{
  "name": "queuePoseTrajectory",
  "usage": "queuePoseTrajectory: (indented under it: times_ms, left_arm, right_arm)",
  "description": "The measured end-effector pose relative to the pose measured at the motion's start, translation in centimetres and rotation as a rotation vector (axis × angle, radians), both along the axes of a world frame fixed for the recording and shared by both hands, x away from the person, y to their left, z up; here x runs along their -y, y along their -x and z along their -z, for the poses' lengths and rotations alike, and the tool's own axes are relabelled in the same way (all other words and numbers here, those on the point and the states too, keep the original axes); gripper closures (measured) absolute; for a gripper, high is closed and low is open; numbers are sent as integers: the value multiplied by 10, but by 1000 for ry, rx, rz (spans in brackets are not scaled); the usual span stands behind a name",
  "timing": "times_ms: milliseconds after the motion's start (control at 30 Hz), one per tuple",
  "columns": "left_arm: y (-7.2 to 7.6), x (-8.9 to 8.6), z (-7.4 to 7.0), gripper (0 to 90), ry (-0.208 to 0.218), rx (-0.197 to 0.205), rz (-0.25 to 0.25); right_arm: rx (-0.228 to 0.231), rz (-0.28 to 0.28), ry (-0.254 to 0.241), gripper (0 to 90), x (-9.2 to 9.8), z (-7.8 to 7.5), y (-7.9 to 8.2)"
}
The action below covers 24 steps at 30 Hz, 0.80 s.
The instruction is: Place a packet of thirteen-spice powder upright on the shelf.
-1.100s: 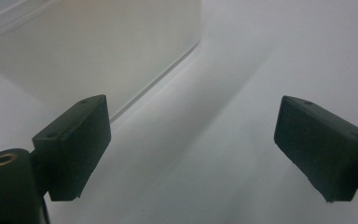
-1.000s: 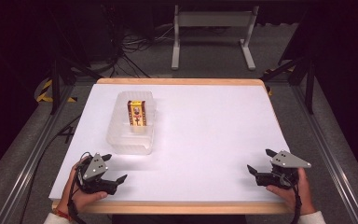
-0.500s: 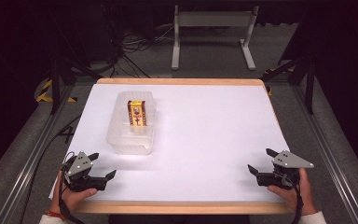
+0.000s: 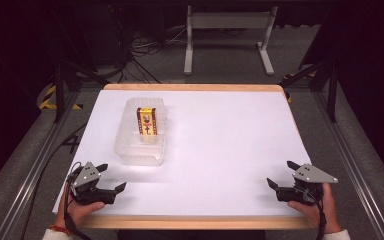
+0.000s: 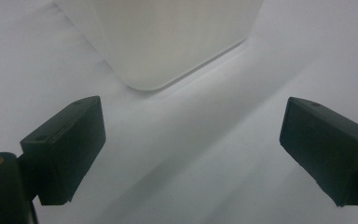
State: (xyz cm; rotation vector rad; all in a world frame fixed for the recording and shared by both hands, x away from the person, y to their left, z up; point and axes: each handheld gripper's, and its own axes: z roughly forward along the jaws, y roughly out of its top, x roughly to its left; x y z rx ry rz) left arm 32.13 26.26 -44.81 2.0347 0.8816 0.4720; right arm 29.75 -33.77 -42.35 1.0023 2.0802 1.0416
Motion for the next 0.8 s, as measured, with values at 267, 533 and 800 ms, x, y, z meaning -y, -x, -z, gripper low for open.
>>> queuePoseTrajectory:
  times_ms: [267, 533, 800]
  left_arm:
    - [-3, 3, 0, 75, -5, -5, 7]
    - [-4, 3, 0, 74, -7, -8, 11]
    - [-4, 3, 0, 74, -10, -10, 9]
  right_arm:
    - [-4, 5, -4, 110, 3, 2, 0]
    - [-3, 4, -2, 110, 3, 2, 0]
    - [-6, 10, -10, 110, 4, 2, -1]
